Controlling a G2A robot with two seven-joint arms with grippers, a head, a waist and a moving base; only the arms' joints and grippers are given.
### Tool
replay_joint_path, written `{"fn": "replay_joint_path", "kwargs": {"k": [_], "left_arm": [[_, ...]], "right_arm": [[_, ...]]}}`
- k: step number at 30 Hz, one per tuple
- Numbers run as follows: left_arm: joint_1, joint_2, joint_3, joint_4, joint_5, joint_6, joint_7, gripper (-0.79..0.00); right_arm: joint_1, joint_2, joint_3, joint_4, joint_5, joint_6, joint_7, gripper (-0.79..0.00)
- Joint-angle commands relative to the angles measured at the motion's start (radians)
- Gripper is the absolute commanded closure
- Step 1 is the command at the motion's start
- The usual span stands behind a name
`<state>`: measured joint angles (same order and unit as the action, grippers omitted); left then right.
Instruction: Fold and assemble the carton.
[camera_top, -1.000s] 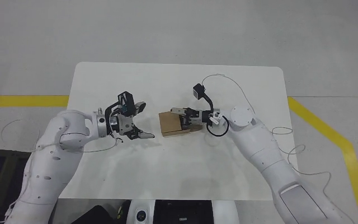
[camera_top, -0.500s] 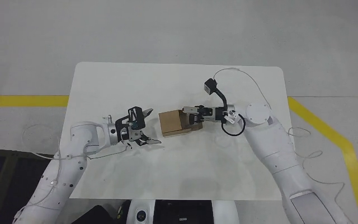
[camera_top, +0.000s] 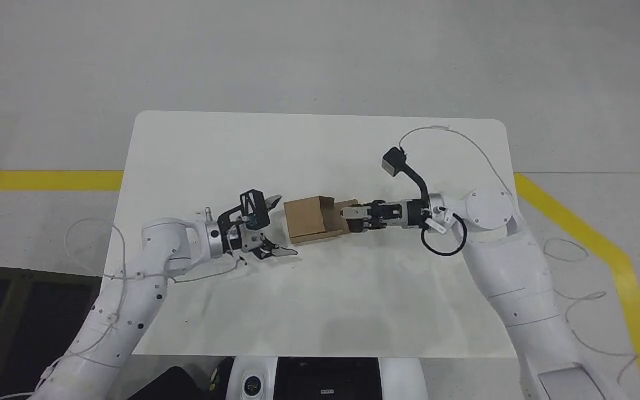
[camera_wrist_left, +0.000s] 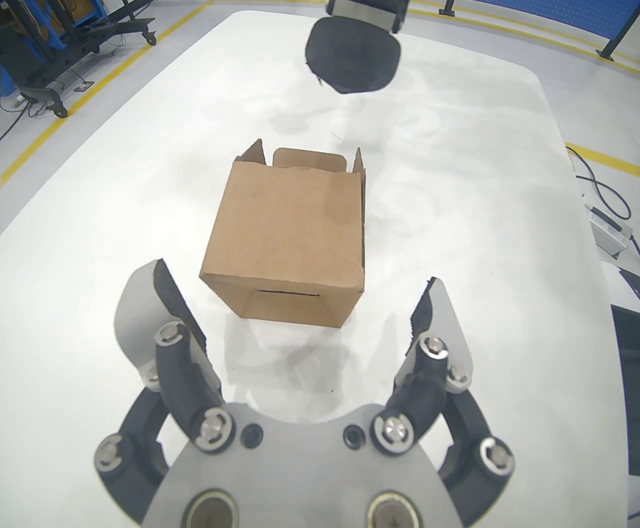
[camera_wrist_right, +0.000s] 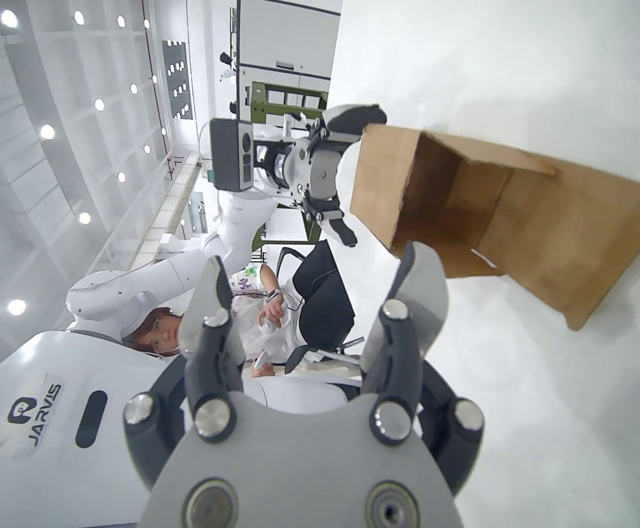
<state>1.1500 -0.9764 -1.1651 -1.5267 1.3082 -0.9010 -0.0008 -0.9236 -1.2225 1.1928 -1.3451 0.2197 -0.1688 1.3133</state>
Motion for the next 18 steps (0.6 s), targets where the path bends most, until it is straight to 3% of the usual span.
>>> {"fn": "replay_joint_path", "kwargs": {"k": [1,18], "left_arm": [[-0.009,-0.004,0.012,0.008,-0.020,0.012,-0.013,-0.785],[-0.082,-0.030,0.088,0.055,-0.079,0.053,-0.102,-0.785]], "right_arm": [[-0.018,0.005,-0.003,-0.012,-0.013,0.024,0.008,0.000],[-0.019,0.008,-0.088,0.082,-0.094,0.052,-0.069,0.000]]}}
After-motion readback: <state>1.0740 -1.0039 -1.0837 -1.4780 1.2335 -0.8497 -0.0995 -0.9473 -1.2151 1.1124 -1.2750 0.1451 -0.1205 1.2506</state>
